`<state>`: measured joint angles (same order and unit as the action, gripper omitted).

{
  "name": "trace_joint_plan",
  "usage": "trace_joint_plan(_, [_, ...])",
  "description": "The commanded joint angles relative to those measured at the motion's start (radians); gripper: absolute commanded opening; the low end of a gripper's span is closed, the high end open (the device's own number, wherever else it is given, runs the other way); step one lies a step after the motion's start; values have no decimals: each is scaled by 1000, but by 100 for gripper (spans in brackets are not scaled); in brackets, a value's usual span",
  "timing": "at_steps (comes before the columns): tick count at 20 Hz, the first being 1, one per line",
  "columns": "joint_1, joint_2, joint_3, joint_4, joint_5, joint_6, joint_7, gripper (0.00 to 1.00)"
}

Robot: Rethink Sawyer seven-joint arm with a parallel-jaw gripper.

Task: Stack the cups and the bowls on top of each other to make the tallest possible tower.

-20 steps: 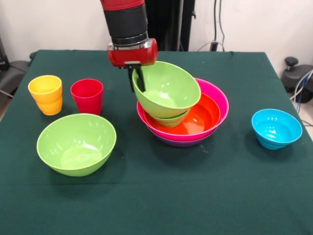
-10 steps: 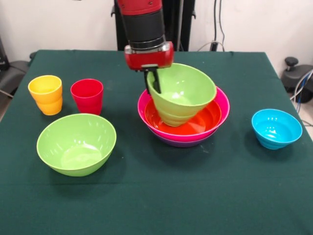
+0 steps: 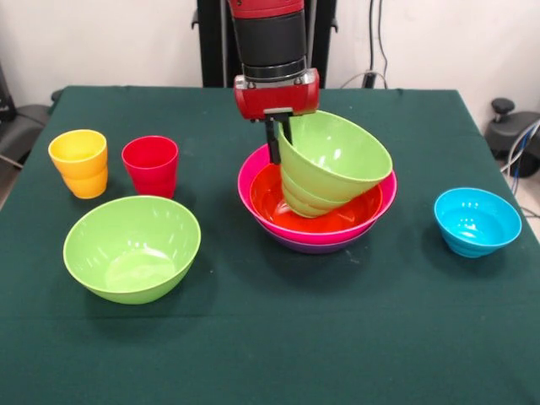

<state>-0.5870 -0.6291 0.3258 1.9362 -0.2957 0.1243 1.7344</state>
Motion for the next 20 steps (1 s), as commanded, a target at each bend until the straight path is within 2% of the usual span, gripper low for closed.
trace_joint_plan(1, [-21, 30, 37, 52, -55, 22, 54, 0])
trace_joint_plan(4, [-50, 26, 50, 56, -63, 35, 33, 0])
trace_joint_plan(7, [-99, 23, 75, 36, -70, 88, -20, 0])
trace_joint_plan(9, [-107, 24, 75, 32, -73, 94, -26, 0])
trace_joint_plan(15, [-69, 24, 44, 38, -72, 73, 11, 0])
trace_joint_plan(20, [-3, 40, -27, 1, -80, 53, 36, 0])
